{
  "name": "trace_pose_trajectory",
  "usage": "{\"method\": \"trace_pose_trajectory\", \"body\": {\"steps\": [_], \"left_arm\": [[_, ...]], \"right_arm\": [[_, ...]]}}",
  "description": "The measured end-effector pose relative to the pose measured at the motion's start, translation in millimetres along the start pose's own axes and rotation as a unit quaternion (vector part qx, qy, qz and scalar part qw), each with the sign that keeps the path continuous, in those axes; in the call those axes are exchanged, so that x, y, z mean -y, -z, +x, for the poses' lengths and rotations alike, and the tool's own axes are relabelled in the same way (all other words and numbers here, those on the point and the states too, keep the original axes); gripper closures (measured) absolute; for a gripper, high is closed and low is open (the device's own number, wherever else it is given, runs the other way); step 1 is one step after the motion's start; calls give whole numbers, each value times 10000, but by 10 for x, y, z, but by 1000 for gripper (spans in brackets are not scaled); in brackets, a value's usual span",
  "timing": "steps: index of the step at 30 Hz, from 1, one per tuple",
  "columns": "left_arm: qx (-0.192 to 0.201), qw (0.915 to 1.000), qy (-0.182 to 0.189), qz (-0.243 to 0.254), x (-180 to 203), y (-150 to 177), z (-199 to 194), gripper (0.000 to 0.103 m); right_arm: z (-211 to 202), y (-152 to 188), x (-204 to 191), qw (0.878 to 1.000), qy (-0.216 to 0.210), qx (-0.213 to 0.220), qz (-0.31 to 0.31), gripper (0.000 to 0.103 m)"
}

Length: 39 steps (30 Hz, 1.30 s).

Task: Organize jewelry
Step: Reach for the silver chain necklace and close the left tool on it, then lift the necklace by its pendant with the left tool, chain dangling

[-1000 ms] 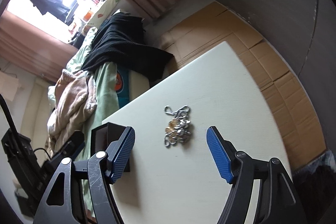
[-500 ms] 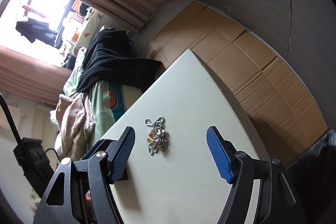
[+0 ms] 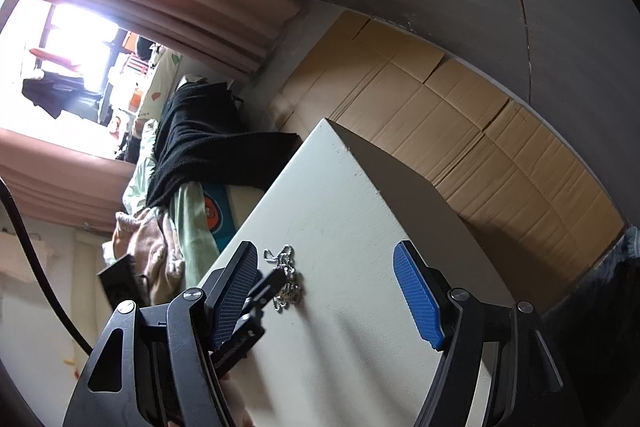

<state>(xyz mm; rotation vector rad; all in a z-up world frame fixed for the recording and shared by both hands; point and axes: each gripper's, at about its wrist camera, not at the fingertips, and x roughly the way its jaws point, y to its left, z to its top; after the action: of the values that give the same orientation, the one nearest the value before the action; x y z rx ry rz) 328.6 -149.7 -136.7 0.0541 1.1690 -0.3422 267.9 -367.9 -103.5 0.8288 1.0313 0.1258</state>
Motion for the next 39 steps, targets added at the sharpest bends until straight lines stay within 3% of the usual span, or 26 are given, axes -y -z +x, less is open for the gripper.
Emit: {"method": "trace_pose_trajectory", "body": {"steps": [6,12,15,20,30,39], "left_arm": [[-158,9997,136,-108,-63,8,92,60],[-331,9990,-243,168,36,76,107,63],[-312,9973,-577,342,90,78,114,76],[-360,9977,-498,303,78,20,102,92],[304,9995,-107,-48,-52,-15,-467,92],[1136,9933,-43,-217,-65,27,-1299,92]], "right_arm": [[18,-29,45,10000,-54,-48,65,32],[24,-31,44,9999,-74,-75,69,32],[28,-28,54,9999,-92,-98,83,32],[26,-17,52,9999,-112,-90,65,32],[82,13,-14,9997,-129,-194,-59,32],[206,78,-173,9985,-109,-389,-365,32]]}}
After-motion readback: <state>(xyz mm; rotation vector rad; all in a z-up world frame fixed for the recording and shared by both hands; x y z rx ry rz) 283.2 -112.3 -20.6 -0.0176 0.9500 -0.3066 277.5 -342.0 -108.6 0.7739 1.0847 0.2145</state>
